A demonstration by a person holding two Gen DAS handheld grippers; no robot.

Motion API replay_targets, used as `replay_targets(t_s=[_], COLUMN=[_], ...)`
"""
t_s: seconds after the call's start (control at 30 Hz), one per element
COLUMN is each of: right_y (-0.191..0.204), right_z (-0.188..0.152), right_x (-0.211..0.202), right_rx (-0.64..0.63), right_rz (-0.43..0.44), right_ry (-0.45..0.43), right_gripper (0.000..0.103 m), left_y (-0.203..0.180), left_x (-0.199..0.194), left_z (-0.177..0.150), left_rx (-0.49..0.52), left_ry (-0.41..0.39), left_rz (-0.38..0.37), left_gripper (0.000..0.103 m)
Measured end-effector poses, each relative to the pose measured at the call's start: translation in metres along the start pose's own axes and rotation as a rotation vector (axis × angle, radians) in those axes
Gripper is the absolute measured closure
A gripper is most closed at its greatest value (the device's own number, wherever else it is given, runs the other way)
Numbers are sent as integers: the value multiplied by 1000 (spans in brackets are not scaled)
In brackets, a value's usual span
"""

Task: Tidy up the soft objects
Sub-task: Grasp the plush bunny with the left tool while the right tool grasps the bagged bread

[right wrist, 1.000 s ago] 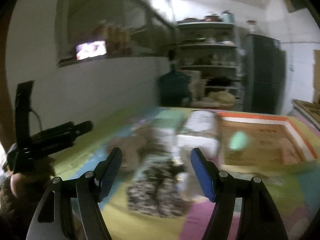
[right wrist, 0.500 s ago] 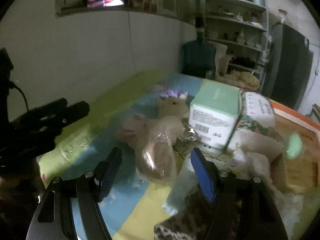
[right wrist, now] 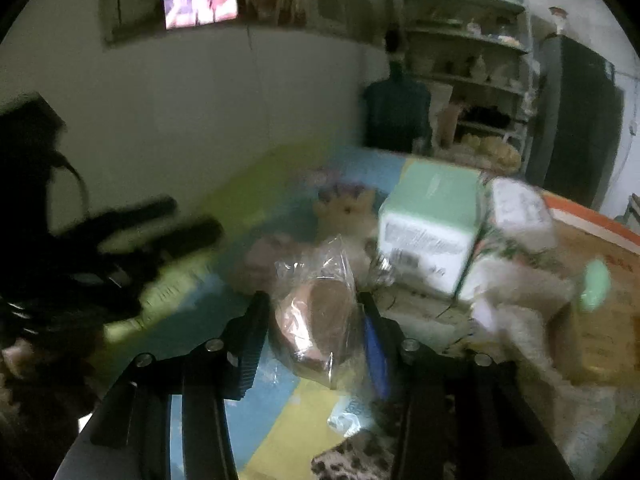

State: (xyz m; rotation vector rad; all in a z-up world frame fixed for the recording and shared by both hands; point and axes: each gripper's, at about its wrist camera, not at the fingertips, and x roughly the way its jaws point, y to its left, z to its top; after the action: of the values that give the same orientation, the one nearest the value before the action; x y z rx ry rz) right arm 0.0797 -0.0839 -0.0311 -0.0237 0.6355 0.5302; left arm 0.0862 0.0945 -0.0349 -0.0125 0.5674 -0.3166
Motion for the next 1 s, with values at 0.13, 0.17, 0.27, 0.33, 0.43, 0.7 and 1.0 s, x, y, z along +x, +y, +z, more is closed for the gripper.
replay_targets(t_s=[0.13,0.17,0.27,0.33,0.43,0.7,1.0], right_y=[-10,-11,-17,-16,-18,-22,-25], right_z=[6,5,4,-1,-3,-4,-5], right_x=[-30,-38,-52,-59,-64,-68,-68], right_rx=[37,46,68,70,82,103,119], right_rz=[-9,-7,-2,-7,-9,-6,-3], right_ry=[-77,-86,-99,-103,-103,-103,-101], right_gripper=[57,57,57,57,57,57,57], left_y=[-10,-11,-13,-13,-13,-28,-36], left_x=[24,30,47,58,72,85,42], left_z=[7,10,18,22,20,7,4], left_rx=[112,128,164,181,188,254,163], left_ry=[95,111,162,198,271,337,210], left_rz=[-167,-199,-175,-184,-238,-209,-63], left_gripper=[18,18,18,21,28,46,53])
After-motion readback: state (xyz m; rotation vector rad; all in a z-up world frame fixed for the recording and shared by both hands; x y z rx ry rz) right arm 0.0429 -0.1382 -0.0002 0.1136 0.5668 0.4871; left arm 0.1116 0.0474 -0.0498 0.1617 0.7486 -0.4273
